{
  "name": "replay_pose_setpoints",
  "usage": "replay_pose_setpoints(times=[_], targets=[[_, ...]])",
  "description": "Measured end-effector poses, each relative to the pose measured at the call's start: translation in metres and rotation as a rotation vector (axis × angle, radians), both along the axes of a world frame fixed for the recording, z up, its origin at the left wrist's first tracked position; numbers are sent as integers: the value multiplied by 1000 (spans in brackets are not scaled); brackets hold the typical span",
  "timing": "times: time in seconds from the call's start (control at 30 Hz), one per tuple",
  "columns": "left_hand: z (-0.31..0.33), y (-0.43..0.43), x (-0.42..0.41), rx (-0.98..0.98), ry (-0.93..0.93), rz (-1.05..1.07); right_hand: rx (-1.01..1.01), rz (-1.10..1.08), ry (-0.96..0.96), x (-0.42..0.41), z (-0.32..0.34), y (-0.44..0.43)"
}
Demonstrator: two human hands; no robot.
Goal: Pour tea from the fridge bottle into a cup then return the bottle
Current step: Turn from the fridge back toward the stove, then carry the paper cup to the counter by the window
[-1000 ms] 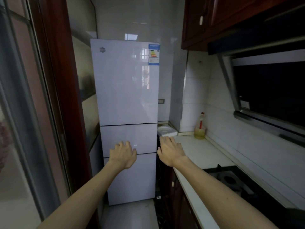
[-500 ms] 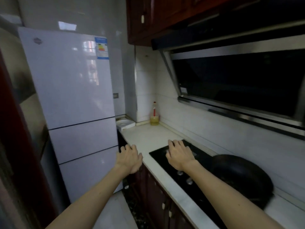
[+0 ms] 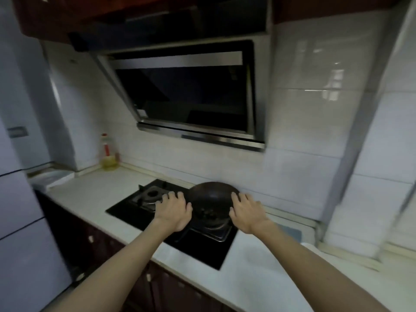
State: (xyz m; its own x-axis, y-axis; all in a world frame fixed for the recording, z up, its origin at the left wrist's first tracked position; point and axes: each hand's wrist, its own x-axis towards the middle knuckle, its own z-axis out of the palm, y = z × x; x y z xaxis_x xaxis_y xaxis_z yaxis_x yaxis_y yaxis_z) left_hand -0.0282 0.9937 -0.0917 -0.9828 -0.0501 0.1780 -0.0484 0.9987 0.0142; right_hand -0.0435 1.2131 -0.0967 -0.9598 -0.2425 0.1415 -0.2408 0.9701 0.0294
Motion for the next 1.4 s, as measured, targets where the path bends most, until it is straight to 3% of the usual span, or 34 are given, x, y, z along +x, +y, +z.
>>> replay_pose_setpoints(times=[0.33, 0.63, 1.4], targets=[[-12, 188, -25, -12, -12, -201, 8, -218, -14, 23, -3, 187], [-49, 306, -36, -8, -90, -238, -16, -306, -111, 32, -37, 305], [-173, 338, -132, 48, -352, -314, -243, -395, -415, -45, -190, 306]])
